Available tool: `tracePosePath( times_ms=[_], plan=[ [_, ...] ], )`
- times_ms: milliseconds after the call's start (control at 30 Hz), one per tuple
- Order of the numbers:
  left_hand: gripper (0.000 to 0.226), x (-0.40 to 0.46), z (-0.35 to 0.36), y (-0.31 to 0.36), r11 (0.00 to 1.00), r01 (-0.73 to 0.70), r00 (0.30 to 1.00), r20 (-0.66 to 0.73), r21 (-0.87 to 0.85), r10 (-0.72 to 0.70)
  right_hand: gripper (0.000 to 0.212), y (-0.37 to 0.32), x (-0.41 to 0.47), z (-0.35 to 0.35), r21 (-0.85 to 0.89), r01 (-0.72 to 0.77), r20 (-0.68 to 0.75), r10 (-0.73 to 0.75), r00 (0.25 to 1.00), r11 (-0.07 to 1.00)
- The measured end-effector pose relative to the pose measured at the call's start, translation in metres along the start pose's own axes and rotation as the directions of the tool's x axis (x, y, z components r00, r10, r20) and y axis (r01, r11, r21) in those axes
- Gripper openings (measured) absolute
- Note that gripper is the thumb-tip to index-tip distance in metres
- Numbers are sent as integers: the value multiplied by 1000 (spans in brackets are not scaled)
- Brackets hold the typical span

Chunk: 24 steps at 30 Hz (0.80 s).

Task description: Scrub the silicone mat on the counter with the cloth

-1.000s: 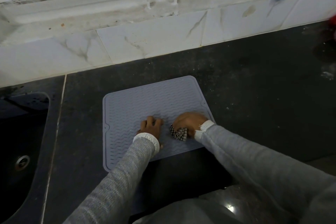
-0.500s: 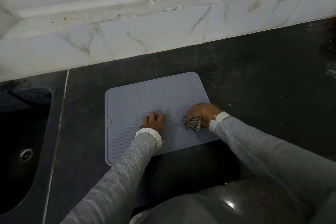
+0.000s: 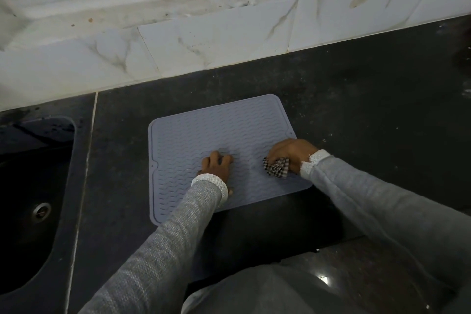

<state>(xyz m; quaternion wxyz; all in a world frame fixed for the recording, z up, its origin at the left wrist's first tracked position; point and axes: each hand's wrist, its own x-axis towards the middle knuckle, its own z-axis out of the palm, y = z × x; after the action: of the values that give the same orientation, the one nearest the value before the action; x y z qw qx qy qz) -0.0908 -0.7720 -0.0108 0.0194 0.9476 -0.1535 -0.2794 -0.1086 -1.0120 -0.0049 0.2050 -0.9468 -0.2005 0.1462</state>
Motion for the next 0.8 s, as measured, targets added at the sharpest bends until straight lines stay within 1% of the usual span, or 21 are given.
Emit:
tracePosePath(
  times_ms=[33,100,133,200,233,267,300,367,433,467,500,533,567,633,667,700,733,767,800],
  plan=[
    [86,1,0,0,1000,0,1000,3,-1,0,25,-6,1,7,-4,60,-3,-60,998,998],
    [86,1,1,0,1000,4,1000,1,-5,-4,28,-15,2,15,-25,101,29,-100,995,995],
    [86,1,2,-1,1000,5,1000,-5,-6,-5,28,-15,0,14,-31,97,29,-96,995,995],
    [85,-1,3,-2,1000,2,1000,-21,-10,-3,28,-5,-9,10,-34,62,23,-61,998,997],
    [85,-1,4,-2,1000,0,1000,-28,-12,-1,29,3,-16,6,-3,40,15,-40,999,999],
    [84,-1,5,-2,1000,-3,999,-34,-13,2,29,11,-23,0,20,-8,37,7,999,1000],
    [85,-1,5,-2,1000,-5,999,-37,-13,4,30,17,-28,-4,6,-50,34,50,998,999],
    [86,-1,5,-2,1000,-6,1000,-29,-6,6,30,25,-28,-10,-69,-109,72,114,991,992],
    [87,-1,4,-1,1000,-4,1000,-20,-4,4,27,24,-21,-10,-62,-200,93,206,974,978],
    [87,0,4,0,1000,-1,1000,-19,-5,1,25,20,-17,-7,-90,-177,95,185,978,980],
    [87,0,5,0,1000,1,1000,-17,-4,-1,24,11,-13,-2,-58,-155,148,162,976,986],
    [87,1,5,0,1000,4,1000,-16,-1,-4,23,2,-10,5,-75,-111,159,121,980,991],
    [87,1,5,0,1000,5,1000,-16,2,-5,24,-8,-6,14,-76,-97,155,108,982,992],
    [87,1,6,-1,1000,3,1000,-18,0,-3,30,-21,-5,26,-113,5,217,20,976,994],
    [87,0,6,-1,1000,2,1000,-20,-4,-2,36,-25,-9,26,-93,21,272,5,962,995],
    [86,0,7,-2,1000,0,1000,-26,-10,0,41,-17,-14,27,-103,103,251,-74,965,989],
    [85,-1,7,-3,1000,-2,999,-35,-18,2,39,-7,-20,30,-155,133,159,-108,981,979],
    [85,-1,8,-3,1000,-4,999,-41,-23,3,35,1,-26,29,-178,118,155,-90,984,977],
    [85,-2,9,-3,1000,-6,999,-43,-24,5,31,6,-37,24,-171,155,154,-129,980,973]
  ],
)
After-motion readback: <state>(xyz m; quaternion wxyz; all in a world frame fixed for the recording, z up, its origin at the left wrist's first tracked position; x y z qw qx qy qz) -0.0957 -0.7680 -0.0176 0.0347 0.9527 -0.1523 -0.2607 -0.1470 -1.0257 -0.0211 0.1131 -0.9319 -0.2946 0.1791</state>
